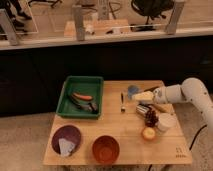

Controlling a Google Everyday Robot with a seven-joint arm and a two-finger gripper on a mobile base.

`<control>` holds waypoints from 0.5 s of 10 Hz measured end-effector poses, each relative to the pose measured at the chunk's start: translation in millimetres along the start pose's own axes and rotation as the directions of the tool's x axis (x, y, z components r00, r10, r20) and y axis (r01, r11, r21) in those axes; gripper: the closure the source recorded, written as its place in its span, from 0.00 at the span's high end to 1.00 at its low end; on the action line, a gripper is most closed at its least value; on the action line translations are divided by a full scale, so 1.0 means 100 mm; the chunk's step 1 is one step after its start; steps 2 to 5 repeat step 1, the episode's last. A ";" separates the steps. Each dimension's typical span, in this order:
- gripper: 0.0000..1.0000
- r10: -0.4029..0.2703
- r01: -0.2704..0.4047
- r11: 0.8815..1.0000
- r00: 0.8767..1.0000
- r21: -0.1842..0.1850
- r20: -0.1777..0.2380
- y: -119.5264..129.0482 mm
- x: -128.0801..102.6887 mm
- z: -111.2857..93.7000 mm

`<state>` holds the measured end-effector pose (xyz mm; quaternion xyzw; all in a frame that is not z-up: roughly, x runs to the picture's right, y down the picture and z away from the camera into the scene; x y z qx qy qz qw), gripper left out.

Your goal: Place grapes in metal cup

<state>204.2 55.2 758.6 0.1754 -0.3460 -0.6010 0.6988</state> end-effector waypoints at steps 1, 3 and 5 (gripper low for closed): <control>0.80 0.008 -0.008 1.000 1.000 -0.008 0.002 -0.03 0.03 -0.02; 0.80 0.008 -0.008 1.000 1.000 -0.008 0.002 -0.03 0.03 -0.02; 0.80 0.008 -0.008 1.000 1.000 -0.008 0.002 -0.03 0.03 -0.02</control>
